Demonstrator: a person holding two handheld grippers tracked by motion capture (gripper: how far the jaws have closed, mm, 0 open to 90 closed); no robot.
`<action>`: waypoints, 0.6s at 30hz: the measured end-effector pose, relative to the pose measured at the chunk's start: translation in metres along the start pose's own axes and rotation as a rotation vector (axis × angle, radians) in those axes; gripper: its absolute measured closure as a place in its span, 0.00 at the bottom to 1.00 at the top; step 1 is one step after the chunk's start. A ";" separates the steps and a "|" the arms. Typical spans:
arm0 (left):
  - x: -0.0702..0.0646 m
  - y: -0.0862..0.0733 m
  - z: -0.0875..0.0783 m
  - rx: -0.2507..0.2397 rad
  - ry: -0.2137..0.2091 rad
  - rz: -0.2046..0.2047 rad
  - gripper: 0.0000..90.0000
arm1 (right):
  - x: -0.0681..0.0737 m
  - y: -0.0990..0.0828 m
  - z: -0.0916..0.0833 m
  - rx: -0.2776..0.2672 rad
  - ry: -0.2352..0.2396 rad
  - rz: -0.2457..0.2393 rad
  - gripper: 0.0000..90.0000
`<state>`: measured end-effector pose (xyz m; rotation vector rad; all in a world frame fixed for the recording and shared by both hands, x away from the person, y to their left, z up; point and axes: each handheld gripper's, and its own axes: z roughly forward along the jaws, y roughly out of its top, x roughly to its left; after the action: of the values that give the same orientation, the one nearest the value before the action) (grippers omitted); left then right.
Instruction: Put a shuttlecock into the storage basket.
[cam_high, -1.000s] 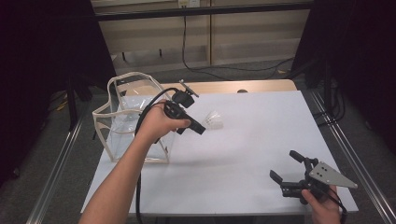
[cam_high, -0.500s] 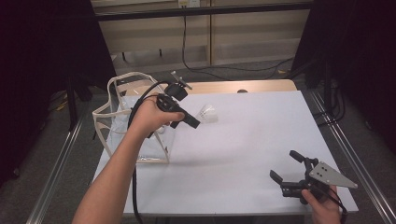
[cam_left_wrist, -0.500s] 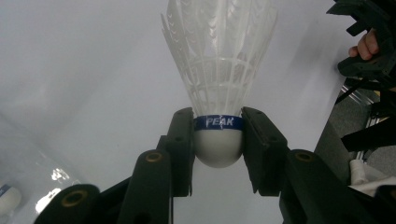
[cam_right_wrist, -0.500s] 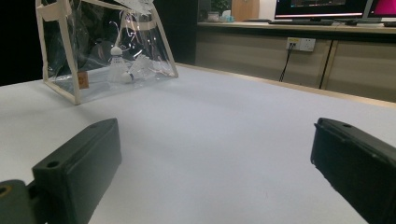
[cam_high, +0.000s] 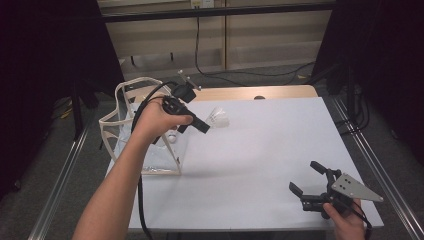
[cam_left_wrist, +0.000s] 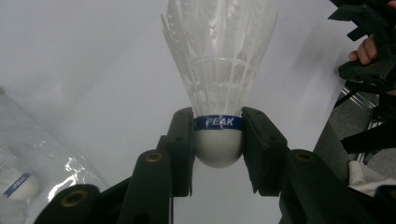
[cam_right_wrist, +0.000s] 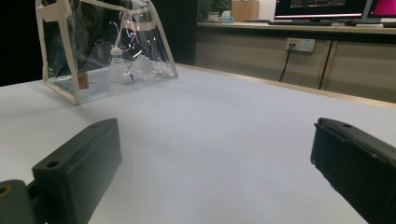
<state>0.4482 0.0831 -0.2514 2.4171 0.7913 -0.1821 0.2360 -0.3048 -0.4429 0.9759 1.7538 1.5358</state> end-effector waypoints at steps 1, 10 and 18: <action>0.000 0.001 -0.001 -0.003 -0.003 -0.009 0.73 | 0.000 0.000 0.000 -0.001 -0.001 -0.001 0.02; 0.000 0.003 -0.014 -0.008 0.009 -0.018 0.73 | 0.000 0.000 0.000 0.000 -0.003 0.000 0.02; 0.004 0.004 -0.024 -0.008 0.015 -0.009 0.73 | 0.000 0.000 0.000 0.001 -0.001 0.002 0.02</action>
<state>0.4528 0.0963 -0.2310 2.4100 0.8080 -0.1643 0.2356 -0.3048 -0.4426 0.9783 1.7537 1.5358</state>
